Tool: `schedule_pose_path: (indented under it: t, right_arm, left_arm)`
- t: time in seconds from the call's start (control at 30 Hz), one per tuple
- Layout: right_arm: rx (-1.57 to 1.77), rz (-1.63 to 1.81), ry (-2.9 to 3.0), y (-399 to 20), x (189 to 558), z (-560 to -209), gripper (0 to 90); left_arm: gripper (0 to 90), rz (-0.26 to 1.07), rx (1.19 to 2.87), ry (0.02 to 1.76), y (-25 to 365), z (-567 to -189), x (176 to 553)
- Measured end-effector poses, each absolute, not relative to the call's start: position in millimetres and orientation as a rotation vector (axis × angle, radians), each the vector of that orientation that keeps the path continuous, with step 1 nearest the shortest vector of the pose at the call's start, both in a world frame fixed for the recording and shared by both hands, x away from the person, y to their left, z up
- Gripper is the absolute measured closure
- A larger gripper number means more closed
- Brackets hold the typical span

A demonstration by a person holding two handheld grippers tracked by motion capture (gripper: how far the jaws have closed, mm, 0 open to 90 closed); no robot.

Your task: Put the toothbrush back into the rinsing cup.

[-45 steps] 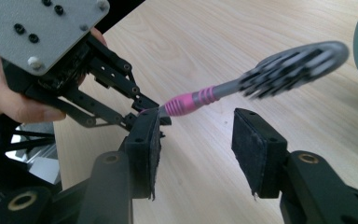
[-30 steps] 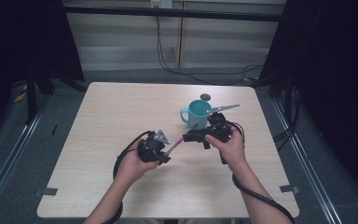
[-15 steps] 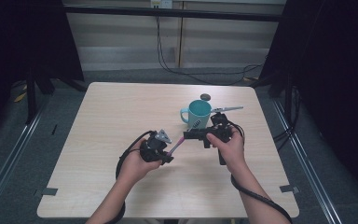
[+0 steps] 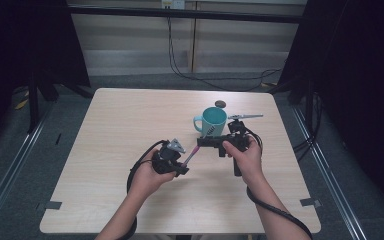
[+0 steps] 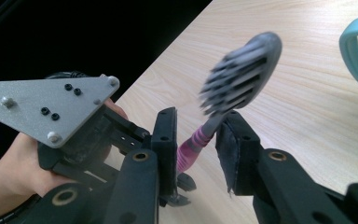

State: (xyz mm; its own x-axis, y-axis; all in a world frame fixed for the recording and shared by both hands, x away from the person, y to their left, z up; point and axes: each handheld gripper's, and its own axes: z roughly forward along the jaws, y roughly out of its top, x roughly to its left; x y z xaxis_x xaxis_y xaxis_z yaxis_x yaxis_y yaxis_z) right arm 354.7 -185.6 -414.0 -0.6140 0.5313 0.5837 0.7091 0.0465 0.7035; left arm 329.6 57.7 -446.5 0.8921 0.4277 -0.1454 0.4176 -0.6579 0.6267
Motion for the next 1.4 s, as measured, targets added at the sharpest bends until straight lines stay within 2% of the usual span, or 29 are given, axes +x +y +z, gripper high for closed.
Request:
schedule_pose_path:
  t: [0.27,0.37,0.67,0.8,1.13,1.23,1.4]
  right_arm:
    - [-1.262,-1.630,-2.127,-183,354,-409,81.7]
    - [-1.253,-1.631,-2.139,-182,354,-408,81.6]
    - [-1.268,-1.625,-2.135,-184,355,-411,73.4]
    - [-1.265,-1.619,-2.142,-183,354,-411,79.1]
    - [-1.226,-1.633,-2.156,-180,353,-405,83.2]
    - [-1.206,-1.612,-2.177,-178,353,-403,84.0]
    - [-1.196,-1.603,-2.209,-179,352,-399,84.1]
  left_arm:
    - [80.5,0.014,2.377,0.591,53,-448,328]
    - [80.6,0.018,2.365,0.604,52,-448,328]
    - [80.7,0.019,2.377,0.592,49,-445,327]
    - [80.6,0.015,2.368,0.594,47,-446,327]
    - [79.8,0.029,2.366,0.568,41,-449,325]
    - [70.5,0.029,2.356,0.592,40,-452,325]
    - [48.7,0.025,2.349,0.624,46,-454,327]
